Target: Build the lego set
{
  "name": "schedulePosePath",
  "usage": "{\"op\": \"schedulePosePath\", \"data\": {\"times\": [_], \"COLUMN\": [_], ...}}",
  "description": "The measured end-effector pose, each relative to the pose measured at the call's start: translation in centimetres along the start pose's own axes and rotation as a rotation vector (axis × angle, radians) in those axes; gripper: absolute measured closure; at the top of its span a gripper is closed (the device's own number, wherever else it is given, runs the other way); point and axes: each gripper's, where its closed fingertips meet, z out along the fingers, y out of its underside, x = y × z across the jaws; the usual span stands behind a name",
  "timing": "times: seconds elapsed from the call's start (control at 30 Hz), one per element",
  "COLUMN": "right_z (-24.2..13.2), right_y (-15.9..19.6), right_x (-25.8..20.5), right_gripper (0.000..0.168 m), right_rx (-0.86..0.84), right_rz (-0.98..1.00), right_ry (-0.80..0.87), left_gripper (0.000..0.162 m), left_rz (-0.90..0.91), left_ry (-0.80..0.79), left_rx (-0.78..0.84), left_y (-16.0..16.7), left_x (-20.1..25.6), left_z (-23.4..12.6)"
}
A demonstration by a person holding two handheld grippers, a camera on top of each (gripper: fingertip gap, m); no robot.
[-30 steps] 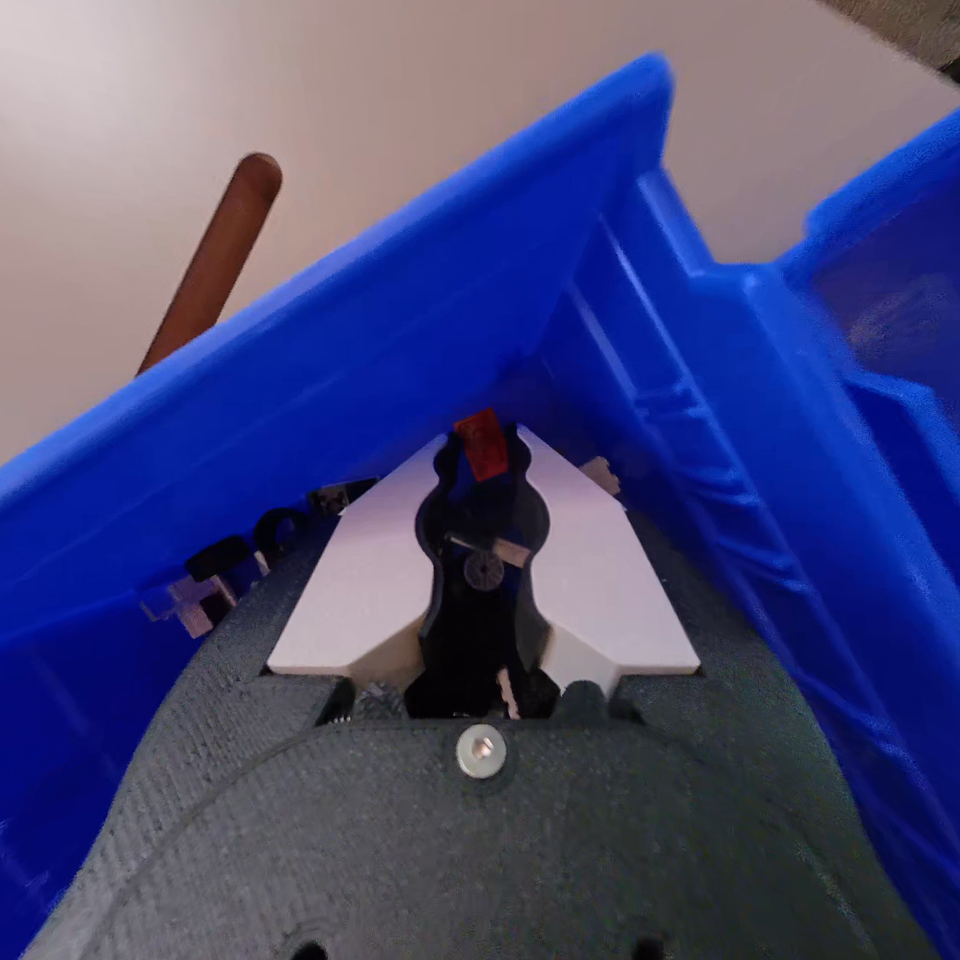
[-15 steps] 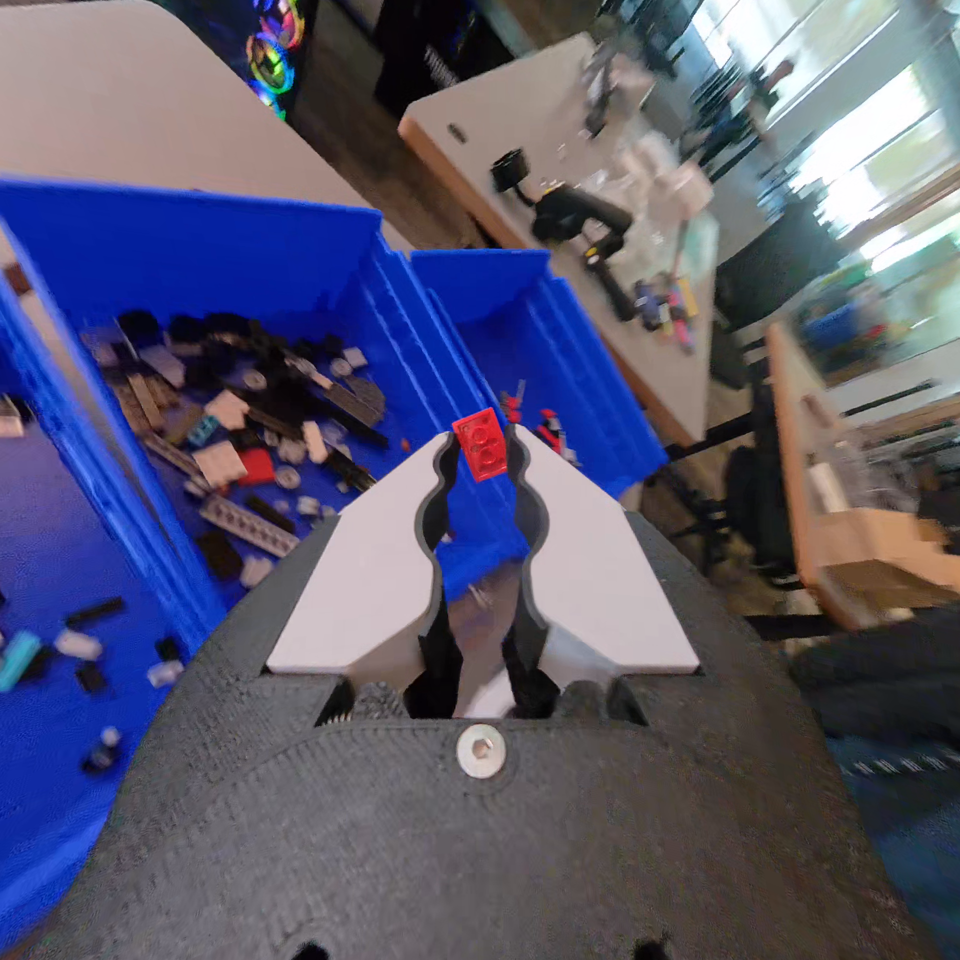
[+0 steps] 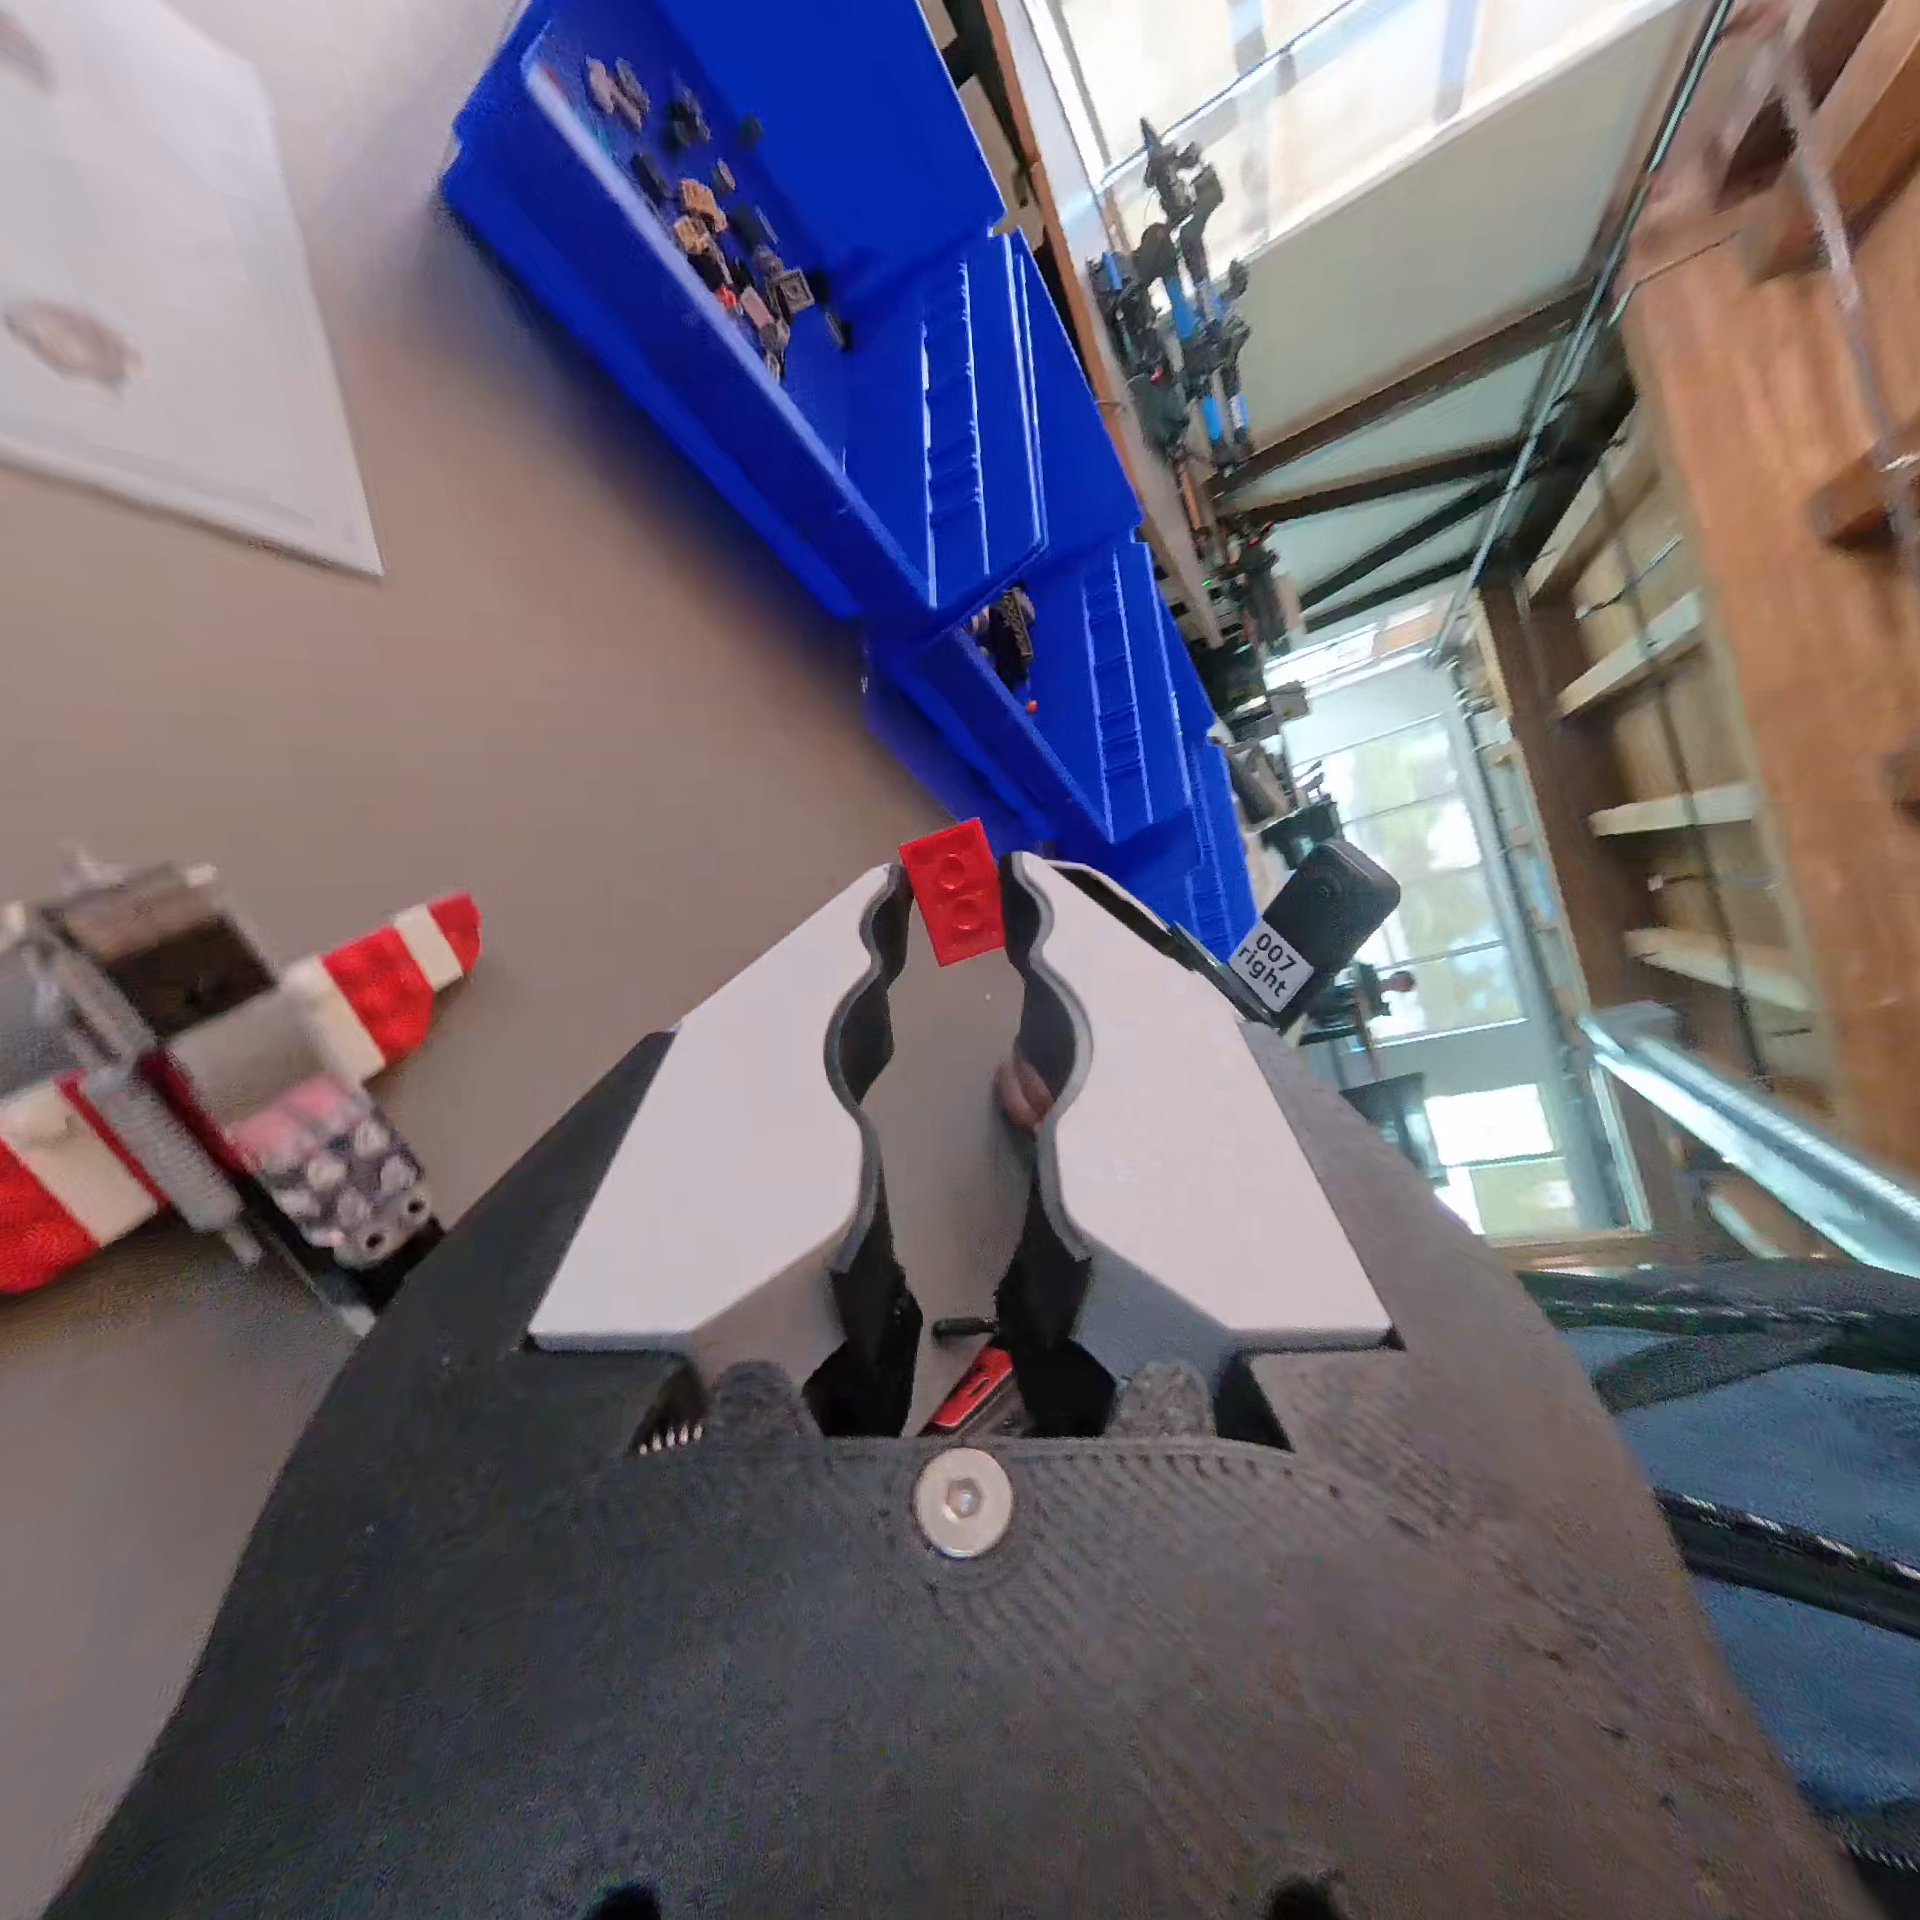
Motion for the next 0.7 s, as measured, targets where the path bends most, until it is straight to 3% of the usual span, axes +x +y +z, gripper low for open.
{"op": "schedulePosePath", "data": {"times": [0.23, 0.47, 0.6, 0.7], "right_z": [6.5, 10.2, 12.0, 13.1], "right_y": [1.4, 3.5, 4.1, 4.7], "right_x": [-7.7, -10.6, -11.5, -12.2], "right_gripper": [0.115, 0.112, 0.119, 0.135], "right_rx": [-0.09, -0.177, -0.2, -0.227], "right_rz": [-0.189, -0.347, -0.336, -0.337], "right_ry": [-0.171, -0.195, -0.215, -0.241], "left_gripper": [0.144, 0.144, 0.144, 0.144], "left_rz": [-0.035, -0.081, -0.156, -0.186], "left_ry": [0.156, 0.258, 0.299, 0.302], "left_rx": [-0.083, -0.105, -0.079, -0.061], "left_y": [4.3, 5.3, 5.5, 5.8], "left_x": [0.2, 0.2, -0.5, -1.4], "left_z": [0.1, -1.9, -3.4, -4.1]}}
